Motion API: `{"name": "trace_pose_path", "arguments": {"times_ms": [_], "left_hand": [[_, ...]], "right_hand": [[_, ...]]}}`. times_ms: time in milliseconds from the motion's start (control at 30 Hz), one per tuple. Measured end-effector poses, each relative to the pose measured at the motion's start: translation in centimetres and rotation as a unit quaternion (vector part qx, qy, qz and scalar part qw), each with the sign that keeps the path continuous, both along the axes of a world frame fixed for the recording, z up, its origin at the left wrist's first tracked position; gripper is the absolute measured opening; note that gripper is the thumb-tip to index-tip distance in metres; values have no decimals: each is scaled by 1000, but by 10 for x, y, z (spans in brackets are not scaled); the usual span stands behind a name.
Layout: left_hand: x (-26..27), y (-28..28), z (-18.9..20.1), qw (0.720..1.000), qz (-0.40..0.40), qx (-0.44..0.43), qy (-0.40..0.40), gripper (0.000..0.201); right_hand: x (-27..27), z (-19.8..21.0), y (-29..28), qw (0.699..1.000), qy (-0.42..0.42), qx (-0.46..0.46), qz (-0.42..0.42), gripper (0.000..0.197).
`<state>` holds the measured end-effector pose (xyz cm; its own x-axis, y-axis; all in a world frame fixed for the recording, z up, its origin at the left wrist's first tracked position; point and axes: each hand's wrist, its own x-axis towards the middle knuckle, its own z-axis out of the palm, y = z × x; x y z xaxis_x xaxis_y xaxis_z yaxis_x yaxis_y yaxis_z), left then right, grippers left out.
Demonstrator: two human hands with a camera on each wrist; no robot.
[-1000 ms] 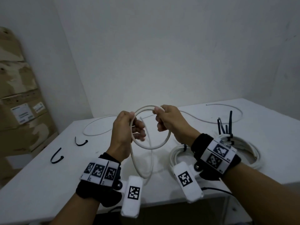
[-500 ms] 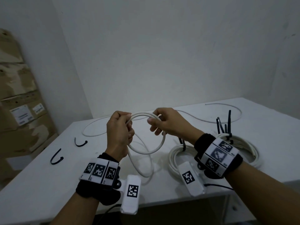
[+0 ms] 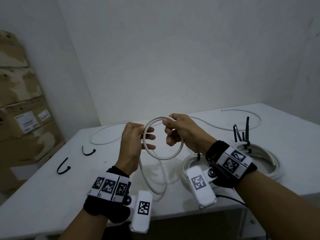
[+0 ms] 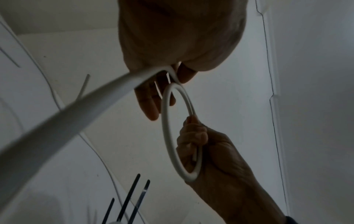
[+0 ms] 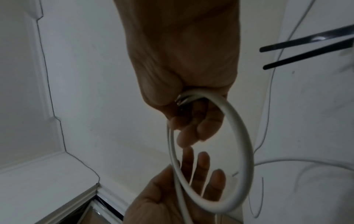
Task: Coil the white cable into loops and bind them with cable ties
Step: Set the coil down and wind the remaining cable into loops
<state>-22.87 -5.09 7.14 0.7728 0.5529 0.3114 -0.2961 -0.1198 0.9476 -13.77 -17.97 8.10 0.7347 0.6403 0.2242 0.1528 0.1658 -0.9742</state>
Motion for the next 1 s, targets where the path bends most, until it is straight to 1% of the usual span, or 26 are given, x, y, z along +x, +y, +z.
{"name": "trace_pose_path", "arguments": {"times_ms": [67, 133, 200, 267, 300, 367, 400, 433, 500, 533, 567, 600, 633, 667, 700, 733, 767, 800, 867, 900, 967, 1000], "left_hand": [[1, 2, 7, 1000, -18, -17, 5, 10], [4, 3, 16, 998, -23, -51, 12, 10], [9, 1, 20, 998, 3, -63, 8, 17], [12, 2, 22, 998, 33, -53, -24, 21], [12, 4, 23, 997, 49, -54, -41, 22], [10, 15, 25, 992, 74, -79, -66, 24], [9, 22, 24, 989, 83, -97, -74, 24], [8, 29, 24, 986, 91, -113, -80, 25], [6, 37, 21, 982, 102, -138, -83, 26], [5, 39, 18, 980, 104, -150, -81, 26], [5, 38, 16, 979, 101, -161, -77, 26], [4, 37, 14, 978, 97, -169, -74, 26], [3, 35, 12, 978, 93, -173, -69, 26], [1, 33, 11, 978, 90, -175, -65, 26], [-1, 32, 9, 978, 88, -176, -61, 26], [-3, 32, 7, 978, 88, -179, -57, 25], [-6, 33, 5, 978, 87, -182, -54, 25], [-8, 35, 4, 978, 88, -185, -50, 25], [-13, 40, 0, 978, 86, -186, -39, 25], [-15, 42, -2, 979, 84, -184, -33, 25], [-18, 44, -7, 981, 75, -177, -25, 27], [-19, 44, -9, 982, 70, -176, -23, 27]], "right_hand": [[-2, 0, 4, 1000, 1, 7, -11, 19], [-5, -1, 11, 999, -2, 20, -29, 21], [-10, -1, 18, 998, -1, 38, -43, 20], [-14, -1, 22, 998, -9, 34, -54, 19], [-15, -2, 20, 997, -20, 10, -73, 26], [-17, -5, 9, 984, -60, -76, -147, 45], [-21, -9, 1, 973, -77, -125, -176, 48], [-27, -14, -5, 965, -82, -178, -175, 50], [-45, -32, -12, 952, -69, -279, -106, 55], [-54, -43, -11, 948, -48, -306, -69, 57], [-60, -55, -7, 952, -11, -303, -41, 58], [-63, -65, -1, 963, 43, -266, -27, 57], [-63, -74, 6, 971, 108, -210, -30, 52], [-63, -80, 14, 972, 179, -145, -47, 41], [-61, -85, 22, 962, 250, -78, -73, 27], [-60, -85, 28, 945, 311, -17, -100, 12], [-58, -84, 33, 927, 352, 30, -126, 8], [-56, -82, 35, 915, 373, 66, -140, 14], [-52, -74, 38, 907, 374, 122, -149, 17], [-51, -70, 37, 914, 349, 132, -156, 20], [-50, -60, 35, 941, 268, 135, -157, 36], [-49, -56, 33, 953, 225, 135, -149, 40]]}}
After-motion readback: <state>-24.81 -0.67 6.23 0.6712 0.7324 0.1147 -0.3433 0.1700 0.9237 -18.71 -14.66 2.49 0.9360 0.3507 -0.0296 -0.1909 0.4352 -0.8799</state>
